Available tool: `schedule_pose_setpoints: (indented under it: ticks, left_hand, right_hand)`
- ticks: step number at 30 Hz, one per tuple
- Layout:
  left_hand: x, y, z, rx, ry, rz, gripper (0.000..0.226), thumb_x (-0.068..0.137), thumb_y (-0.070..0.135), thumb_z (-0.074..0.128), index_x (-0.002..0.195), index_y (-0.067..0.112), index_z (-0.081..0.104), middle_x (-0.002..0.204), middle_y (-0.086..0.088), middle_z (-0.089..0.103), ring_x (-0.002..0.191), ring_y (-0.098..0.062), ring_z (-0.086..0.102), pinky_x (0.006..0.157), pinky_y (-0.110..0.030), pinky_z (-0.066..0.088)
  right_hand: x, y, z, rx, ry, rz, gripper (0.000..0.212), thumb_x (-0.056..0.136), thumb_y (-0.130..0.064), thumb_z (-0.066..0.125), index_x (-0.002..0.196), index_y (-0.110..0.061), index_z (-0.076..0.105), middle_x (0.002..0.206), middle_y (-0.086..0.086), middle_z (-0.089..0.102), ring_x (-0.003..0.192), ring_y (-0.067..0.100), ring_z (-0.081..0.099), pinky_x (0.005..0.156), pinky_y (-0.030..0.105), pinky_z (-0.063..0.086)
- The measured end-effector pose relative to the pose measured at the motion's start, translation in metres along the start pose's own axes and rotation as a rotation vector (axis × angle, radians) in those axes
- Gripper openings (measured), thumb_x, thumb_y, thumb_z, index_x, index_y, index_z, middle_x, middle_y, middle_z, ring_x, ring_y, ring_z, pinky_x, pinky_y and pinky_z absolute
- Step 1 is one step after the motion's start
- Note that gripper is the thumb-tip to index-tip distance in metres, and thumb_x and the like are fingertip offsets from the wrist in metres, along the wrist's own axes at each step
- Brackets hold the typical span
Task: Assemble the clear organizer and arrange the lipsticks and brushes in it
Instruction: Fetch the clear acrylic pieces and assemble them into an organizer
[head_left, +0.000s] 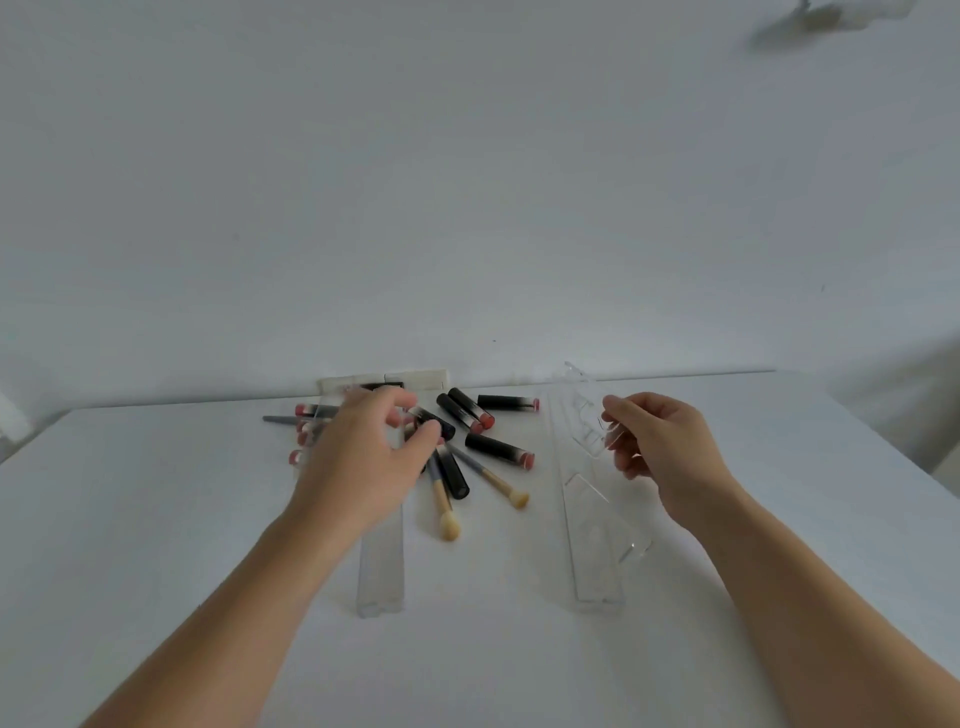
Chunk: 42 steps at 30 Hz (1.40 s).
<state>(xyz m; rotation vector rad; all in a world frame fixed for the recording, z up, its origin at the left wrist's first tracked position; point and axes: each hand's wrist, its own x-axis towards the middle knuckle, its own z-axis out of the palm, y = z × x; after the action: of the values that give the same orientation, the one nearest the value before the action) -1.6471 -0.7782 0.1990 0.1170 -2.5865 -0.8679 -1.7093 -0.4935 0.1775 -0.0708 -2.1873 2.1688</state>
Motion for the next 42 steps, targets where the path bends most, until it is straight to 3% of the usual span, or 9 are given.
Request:
schedule_pose_setpoints:
  ticks: [4,8,13,16,20,26,32,37,42]
  left_hand:
    - [-0.005,0.024,0.015,-0.377,-0.170,-0.003,0.027,0.083,0.057,0.064,0.102,0.039,0.070,0.084,0.017,0.069,0.062,0.003,0.055,0.064,-0.014,0.044]
    - [-0.014,0.033,0.027,-0.729,-0.399,-0.069,0.031,0.089,0.053,0.058,0.104,0.031,0.075,0.087,0.004,0.076,0.065,-0.009,0.059,0.062,-0.025,0.048]
    - [-0.015,0.035,0.028,-0.922,-0.468,-0.066,0.025,0.094,0.041,0.062,0.092,0.021,0.077,0.088,-0.011,0.077,0.062,-0.018,0.059,0.054,-0.024,0.048]
    - [-0.014,0.034,0.024,-1.025,-0.432,-0.109,0.022,0.091,0.034,0.064,0.091,0.017,0.078,0.082,-0.015,0.074,0.059,-0.020,0.059,0.054,-0.027,0.049]
    - [-0.012,0.029,0.021,-0.992,-0.289,-0.193,0.017,0.097,0.020,0.063,0.095,0.009,0.074,0.081,-0.015,0.075,0.061,-0.020,0.064,0.056,-0.029,0.056]
    - [-0.009,0.016,0.020,-0.768,-0.203,-0.214,0.009,0.095,0.016,0.067,0.101,0.012,0.063,0.077,-0.010,0.077,0.056,-0.017,0.065,0.053,-0.030,0.056]
    - [-0.008,0.009,0.024,-0.701,-0.297,-0.229,0.018,0.094,0.017,0.068,0.108,0.018,0.057,0.077,-0.011,0.077,0.059,-0.019,0.067,0.057,-0.032,0.055]
    - [-0.009,0.010,0.025,-0.755,-0.251,-0.265,0.014,0.092,0.010,0.069,0.103,0.012,0.060,0.077,-0.011,0.075,0.057,-0.021,0.066,0.053,-0.031,0.057]
    - [-0.009,0.015,0.021,-0.885,-0.199,-0.339,0.033,0.085,0.005,0.077,0.111,0.011,0.056,0.085,-0.012,0.076,0.062,-0.029,0.072,0.057,-0.037,0.062]
  right_hand:
    - [-0.011,-0.013,0.003,0.111,-0.217,-0.082,0.023,0.086,-0.029,0.072,0.072,-0.011,0.072,0.065,0.014,0.065,0.046,0.020,0.042,0.042,0.024,0.029]
    - [-0.025,-0.021,0.012,0.042,-0.420,-0.139,0.029,0.079,-0.040,0.075,0.072,-0.012,0.073,0.067,0.015,0.067,0.048,0.019,0.042,0.045,0.023,0.033]
    - [-0.034,-0.023,0.020,-0.086,-0.510,-0.178,0.023,0.083,-0.038,0.076,0.077,-0.016,0.076,0.067,0.013,0.070,0.049,0.014,0.044,0.045,0.019,0.035]
    - [-0.033,-0.021,0.018,-0.263,-0.453,-0.247,0.022,0.080,-0.047,0.079,0.083,-0.025,0.075,0.067,0.001,0.067,0.055,0.007,0.050,0.052,0.019,0.040]
    - [-0.022,-0.018,0.000,-0.691,-0.329,-0.264,0.040,0.066,-0.067,0.074,0.070,-0.030,0.061,0.054,-0.014,0.048,0.049,0.004,0.040,0.050,0.019,0.036]
    - [-0.018,-0.019,-0.020,-0.989,-0.572,0.056,0.052,0.068,-0.072,0.070,0.059,-0.023,0.054,0.049,-0.010,0.047,0.044,0.008,0.041,0.046,0.021,0.032]
    - [-0.017,-0.017,-0.021,-0.915,-0.596,0.114,0.044,0.069,-0.055,0.068,0.064,-0.011,0.062,0.049,0.004,0.053,0.048,0.016,0.041,0.059,0.030,0.036]
    - [-0.013,-0.021,-0.025,-0.651,-0.579,0.130,0.031,0.081,-0.029,0.073,0.056,-0.013,0.063,0.055,0.008,0.057,0.049,0.019,0.044,0.046,0.023,0.036]
    - [-0.009,-0.021,-0.030,-0.364,-0.488,0.059,0.037,0.092,-0.022,0.069,0.057,-0.013,0.063,0.054,0.011,0.058,0.045,0.019,0.046,0.046,0.026,0.035]
